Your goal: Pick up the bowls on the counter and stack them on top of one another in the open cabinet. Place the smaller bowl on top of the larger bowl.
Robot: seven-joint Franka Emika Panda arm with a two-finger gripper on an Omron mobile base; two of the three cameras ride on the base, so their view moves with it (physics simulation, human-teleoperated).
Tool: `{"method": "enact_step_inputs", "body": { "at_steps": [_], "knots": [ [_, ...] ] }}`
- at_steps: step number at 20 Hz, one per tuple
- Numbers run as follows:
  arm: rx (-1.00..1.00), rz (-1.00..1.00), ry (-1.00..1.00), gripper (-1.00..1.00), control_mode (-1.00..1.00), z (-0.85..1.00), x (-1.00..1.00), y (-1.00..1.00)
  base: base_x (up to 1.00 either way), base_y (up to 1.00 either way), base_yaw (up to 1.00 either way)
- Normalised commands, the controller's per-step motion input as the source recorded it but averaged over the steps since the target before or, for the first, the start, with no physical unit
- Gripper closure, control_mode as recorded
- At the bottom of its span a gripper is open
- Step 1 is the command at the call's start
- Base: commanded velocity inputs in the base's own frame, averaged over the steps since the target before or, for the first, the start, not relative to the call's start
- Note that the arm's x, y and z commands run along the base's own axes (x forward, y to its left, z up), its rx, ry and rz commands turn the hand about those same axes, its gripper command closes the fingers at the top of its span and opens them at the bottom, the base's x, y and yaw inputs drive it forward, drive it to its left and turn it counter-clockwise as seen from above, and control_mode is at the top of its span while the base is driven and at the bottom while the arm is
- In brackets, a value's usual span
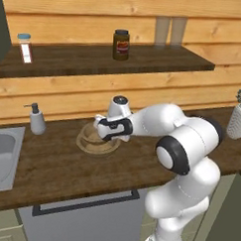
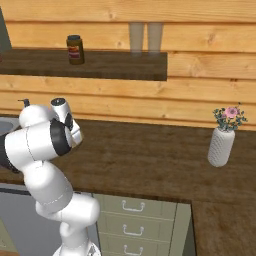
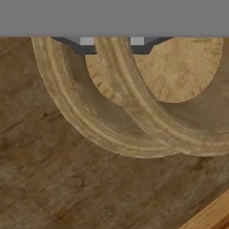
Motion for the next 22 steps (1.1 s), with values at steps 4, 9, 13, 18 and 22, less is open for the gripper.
{"method": "enact_step_inputs", "body": {
  "at_steps": [4,9,13,18,22],
  "knots": [
    [0.0,-0.04,0.0,-1.0,-1.0,-0.06,0.09,0.13,0.0,0.0,0.0],
    [0.01,-0.01,0.0,-1.0,-1.0,0.16,0.0,-0.42,0.0,0.0,0.0],
    [0.01,0.06,0.02,-1.0,-1.0,0.18,0.0,-0.65,0.0,0.0,0.0],
    [-0.12,0.04,0.05,-1.0,-1.0,-0.22,0.02,0.02,0.0,0.0,0.0],
    [-0.1,0.04,0.09,-1.0,-1.0,-0.5,0.0,0.06,0.0,0.0,0.0]
  ]
}}
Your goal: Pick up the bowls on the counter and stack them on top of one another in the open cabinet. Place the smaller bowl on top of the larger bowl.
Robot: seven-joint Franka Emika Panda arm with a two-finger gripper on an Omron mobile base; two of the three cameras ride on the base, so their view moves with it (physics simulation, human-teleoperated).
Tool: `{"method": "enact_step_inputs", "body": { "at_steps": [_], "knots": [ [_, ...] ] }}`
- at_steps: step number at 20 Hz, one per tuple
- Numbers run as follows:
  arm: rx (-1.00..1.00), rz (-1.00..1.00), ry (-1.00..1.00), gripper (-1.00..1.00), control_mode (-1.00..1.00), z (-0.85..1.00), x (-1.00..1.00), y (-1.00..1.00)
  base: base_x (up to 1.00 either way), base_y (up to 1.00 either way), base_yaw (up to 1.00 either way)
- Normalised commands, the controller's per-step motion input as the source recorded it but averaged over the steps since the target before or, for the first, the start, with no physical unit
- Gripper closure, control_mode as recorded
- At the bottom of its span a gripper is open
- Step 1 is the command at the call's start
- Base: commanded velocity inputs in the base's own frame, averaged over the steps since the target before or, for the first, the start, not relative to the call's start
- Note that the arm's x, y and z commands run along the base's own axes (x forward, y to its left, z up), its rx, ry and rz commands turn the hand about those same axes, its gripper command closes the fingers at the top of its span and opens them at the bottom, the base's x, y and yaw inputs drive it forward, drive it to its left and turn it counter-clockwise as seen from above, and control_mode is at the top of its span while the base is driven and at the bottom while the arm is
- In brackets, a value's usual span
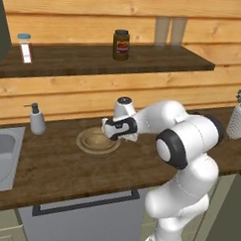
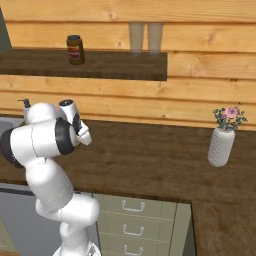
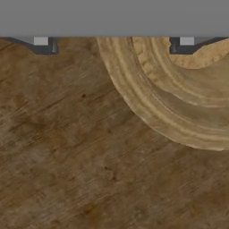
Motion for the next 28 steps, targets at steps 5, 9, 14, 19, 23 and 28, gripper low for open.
{"method": "enact_step_inputs", "body": {
  "at_steps": [5,9,14,19,23,28],
  "knots": [
    [-0.01,0.03,0.04,1.0,-1.0,-0.54,0.01,0.2,0.0,0.0,0.0],
    [0.0,0.0,-0.02,1.0,-1.0,-0.14,0.03,0.05,0.0,0.0,0.0],
    [0.04,-0.01,-0.01,1.0,-1.0,0.27,-0.11,-0.13,0.0,0.0,0.0],
    [0.09,-0.04,-0.16,1.0,-1.0,0.93,-0.67,-0.76,0.0,0.0,0.0],
    [0.09,-0.09,-0.17,1.0,-1.0,0.81,-0.67,-0.78,0.0,0.0,0.0],
    [0.12,-0.1,-0.18,1.0,-1.0,0.66,-0.74,-0.41,0.0,0.0,0.0]
  ]
}}
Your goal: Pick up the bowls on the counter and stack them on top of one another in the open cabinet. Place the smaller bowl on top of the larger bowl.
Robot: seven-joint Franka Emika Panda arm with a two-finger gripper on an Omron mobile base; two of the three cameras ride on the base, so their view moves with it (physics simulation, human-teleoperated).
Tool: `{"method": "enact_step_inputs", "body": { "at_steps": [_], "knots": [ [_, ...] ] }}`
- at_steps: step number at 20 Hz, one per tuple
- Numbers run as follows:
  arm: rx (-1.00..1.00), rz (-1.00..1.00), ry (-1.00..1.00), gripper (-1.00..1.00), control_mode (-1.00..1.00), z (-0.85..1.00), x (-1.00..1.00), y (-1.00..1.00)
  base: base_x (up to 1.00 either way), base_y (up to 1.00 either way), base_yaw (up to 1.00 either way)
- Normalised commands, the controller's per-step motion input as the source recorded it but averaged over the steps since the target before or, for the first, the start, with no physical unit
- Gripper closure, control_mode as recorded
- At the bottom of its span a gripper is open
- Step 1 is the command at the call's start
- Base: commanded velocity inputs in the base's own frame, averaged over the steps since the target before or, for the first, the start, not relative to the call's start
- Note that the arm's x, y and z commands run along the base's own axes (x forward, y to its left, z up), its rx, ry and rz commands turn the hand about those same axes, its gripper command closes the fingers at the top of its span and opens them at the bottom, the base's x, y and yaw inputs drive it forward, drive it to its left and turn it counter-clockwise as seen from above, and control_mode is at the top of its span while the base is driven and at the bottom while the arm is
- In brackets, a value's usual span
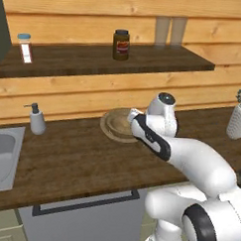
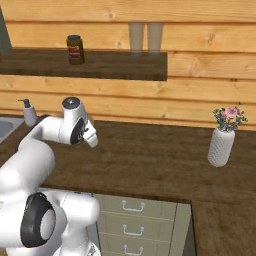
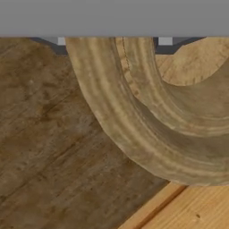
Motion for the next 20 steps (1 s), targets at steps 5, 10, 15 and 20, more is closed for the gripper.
{"method": "enact_step_inputs", "body": {
  "at_steps": [5,10,15,20],
  "knots": [
    [0.07,-0.02,-0.09,1.0,1.0,0.25,-0.4,-0.16,-0.6,-0.21,0.0],
    [0.0,0.0,0.0,1.0,1.0,0.0,0.0,0.0,-1.0,0.11,0.05],
    [0.0,0.0,0.0,1.0,1.0,0.0,0.0,0.0,-0.98,0.96,0.11],
    [0.0,0.0,0.0,1.0,1.0,0.0,0.0,0.0,-0.64,1.0,0.05]
  ]
}}
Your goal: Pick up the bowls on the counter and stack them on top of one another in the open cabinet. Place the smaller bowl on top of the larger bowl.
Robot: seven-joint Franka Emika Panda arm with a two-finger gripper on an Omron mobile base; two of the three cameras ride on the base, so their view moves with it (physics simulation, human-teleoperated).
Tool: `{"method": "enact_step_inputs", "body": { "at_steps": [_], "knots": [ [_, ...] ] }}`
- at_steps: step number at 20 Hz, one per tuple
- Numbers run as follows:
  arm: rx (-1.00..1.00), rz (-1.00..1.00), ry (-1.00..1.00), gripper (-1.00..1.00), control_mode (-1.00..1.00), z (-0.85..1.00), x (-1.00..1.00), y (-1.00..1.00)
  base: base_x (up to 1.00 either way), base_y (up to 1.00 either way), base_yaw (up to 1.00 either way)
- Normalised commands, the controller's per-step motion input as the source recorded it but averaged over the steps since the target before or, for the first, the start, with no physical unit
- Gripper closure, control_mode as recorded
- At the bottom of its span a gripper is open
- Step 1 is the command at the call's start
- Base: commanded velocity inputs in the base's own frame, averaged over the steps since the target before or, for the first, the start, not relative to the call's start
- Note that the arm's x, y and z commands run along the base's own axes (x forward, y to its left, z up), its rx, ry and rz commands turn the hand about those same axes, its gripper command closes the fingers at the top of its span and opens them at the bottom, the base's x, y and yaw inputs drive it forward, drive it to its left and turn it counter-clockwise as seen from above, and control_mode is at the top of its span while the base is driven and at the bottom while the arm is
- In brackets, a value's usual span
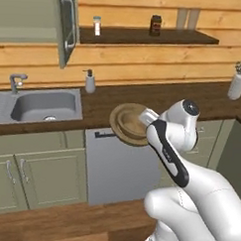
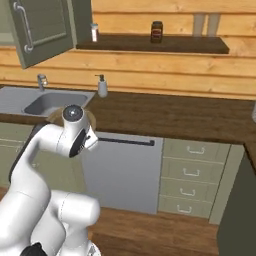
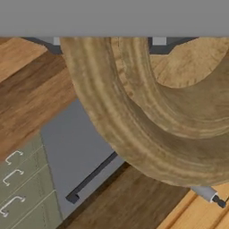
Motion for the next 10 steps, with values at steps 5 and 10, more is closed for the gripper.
{"method": "enact_step_inputs", "body": {
  "at_steps": [5,10],
  "knots": [
    [0.0,0.0,0.0,1.0,1.0,0.0,0.0,0.0,-0.21,1.0,0.01],
    [0.0,0.0,0.0,1.0,1.0,0.0,0.0,0.0,0.05,1.0,0.0]
  ]
}}
